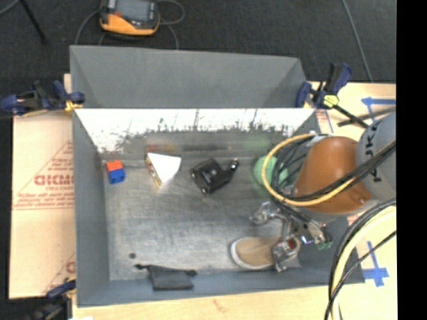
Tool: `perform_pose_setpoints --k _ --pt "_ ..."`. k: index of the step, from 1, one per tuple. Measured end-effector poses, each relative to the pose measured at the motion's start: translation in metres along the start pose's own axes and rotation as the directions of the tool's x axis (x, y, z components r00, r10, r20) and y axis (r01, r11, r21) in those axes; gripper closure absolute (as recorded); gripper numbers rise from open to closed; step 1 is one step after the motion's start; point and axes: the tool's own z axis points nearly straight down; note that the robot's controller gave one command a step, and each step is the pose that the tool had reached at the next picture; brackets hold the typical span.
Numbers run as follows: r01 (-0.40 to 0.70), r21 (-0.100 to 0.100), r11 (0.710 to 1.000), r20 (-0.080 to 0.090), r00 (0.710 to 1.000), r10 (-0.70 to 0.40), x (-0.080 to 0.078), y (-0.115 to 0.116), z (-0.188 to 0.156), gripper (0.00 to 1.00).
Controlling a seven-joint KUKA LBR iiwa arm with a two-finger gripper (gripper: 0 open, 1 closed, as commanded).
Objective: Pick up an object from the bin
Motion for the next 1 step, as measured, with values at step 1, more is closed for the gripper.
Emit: perform_pose_setpoints --k 1 --pt "0.187 0.020 0.982 0.027 0.982 -0.188 0.0086 0.0038 -0.0029 1.00"
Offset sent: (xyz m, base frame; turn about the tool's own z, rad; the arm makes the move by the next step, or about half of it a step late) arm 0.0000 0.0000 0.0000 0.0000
